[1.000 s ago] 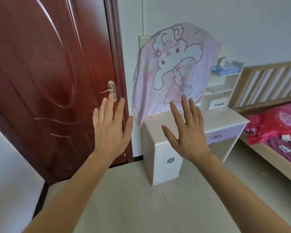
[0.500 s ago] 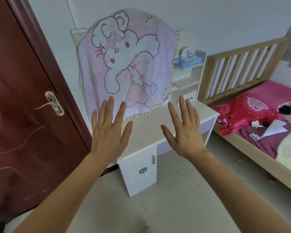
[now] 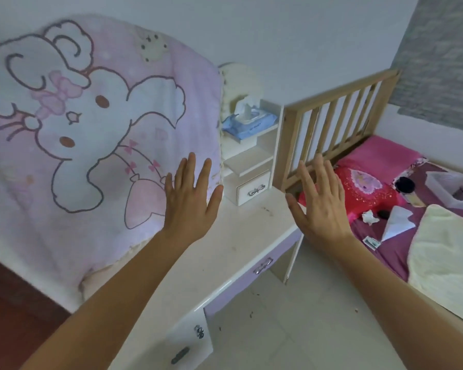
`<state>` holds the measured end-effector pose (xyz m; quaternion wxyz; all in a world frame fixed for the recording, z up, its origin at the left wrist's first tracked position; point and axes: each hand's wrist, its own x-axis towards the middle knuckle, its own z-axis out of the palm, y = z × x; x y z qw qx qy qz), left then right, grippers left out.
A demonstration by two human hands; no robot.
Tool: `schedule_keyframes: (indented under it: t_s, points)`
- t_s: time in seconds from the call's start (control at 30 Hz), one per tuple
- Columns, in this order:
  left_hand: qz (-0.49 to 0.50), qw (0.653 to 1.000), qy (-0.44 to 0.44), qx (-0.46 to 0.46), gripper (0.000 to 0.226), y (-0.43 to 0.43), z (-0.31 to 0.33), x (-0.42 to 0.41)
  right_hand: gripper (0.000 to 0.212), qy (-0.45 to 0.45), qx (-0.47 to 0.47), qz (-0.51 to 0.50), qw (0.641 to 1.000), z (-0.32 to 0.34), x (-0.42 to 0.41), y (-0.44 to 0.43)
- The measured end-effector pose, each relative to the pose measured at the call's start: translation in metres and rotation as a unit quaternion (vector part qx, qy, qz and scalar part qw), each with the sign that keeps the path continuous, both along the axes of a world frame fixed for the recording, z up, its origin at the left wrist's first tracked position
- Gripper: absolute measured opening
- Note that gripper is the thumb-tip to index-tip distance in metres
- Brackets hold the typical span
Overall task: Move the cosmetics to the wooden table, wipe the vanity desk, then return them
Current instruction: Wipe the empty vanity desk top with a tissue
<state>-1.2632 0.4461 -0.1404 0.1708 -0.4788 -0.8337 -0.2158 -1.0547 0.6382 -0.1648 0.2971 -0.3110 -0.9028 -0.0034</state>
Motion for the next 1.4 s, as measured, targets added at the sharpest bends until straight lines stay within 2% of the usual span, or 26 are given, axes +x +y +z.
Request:
schedule_keyframes:
  t_s: [0.2, 0.4, 0.53, 0.67, 0.8, 0.93, 1.0, 1.07, 1.13, 1.3, 1.4]
  points:
    - [-0.014, 0.999, 0.008, -0.040, 0.065, 0.130, -0.017, -0.040, 0.071, 0.013, -0.030, -0.023, 0.999, -0.019, -0.034, 0.133]
    - [0.028, 0.997, -0.011, -0.066, 0.070, 0.243, -0.034, -0.087, 0.071, 0.001, -0.047, 0.049, 0.998, -0.033, -0.109, 0.259]
    - [0.072, 0.996, -0.032, -0.041, 0.074, 0.312, -0.016, -0.120, 0.071, -0.023, -0.055, 0.086, 0.995, -0.026, -0.164, 0.337]
    - [0.112, 0.992, -0.053, 0.009, 0.070, 0.362, 0.006, -0.148, 0.067, -0.005, -0.045, 0.151, 0.988, -0.008, -0.218, 0.392]
    - [0.132, 0.988, -0.074, 0.031, 0.066, 0.387, 0.009, -0.171, 0.059, 0.039, -0.055, 0.204, 0.977, 0.003, -0.266, 0.410]
    - [0.121, 0.989, -0.064, 0.055, 0.063, 0.402, -0.002, -0.200, 0.047, 0.068, -0.010, 0.280, 0.958, 0.005, -0.306, 0.413]
    - [0.116, 0.987, -0.079, 0.076, 0.060, 0.407, -0.010, -0.212, 0.040, 0.077, -0.031, 0.296, 0.952, 0.004, -0.320, 0.413]
    - [0.107, 0.983, -0.119, 0.092, 0.063, 0.411, -0.021, -0.221, 0.033, 0.051, -0.056, 0.310, 0.948, 0.001, -0.333, 0.412]
    - [0.098, 0.981, -0.138, 0.099, 0.069, 0.412, -0.035, -0.227, 0.032, 0.008, -0.042, 0.329, 0.943, -0.006, -0.345, 0.414]
    - [0.092, 0.987, -0.093, 0.092, 0.068, 0.417, -0.053, -0.238, 0.028, 0.022, -0.075, 0.327, 0.942, -0.011, -0.363, 0.419]
    - [0.093, 0.990, -0.067, 0.080, 0.066, 0.419, -0.056, -0.237, 0.024, -0.029, -0.101, 0.346, 0.932, -0.001, -0.369, 0.425]
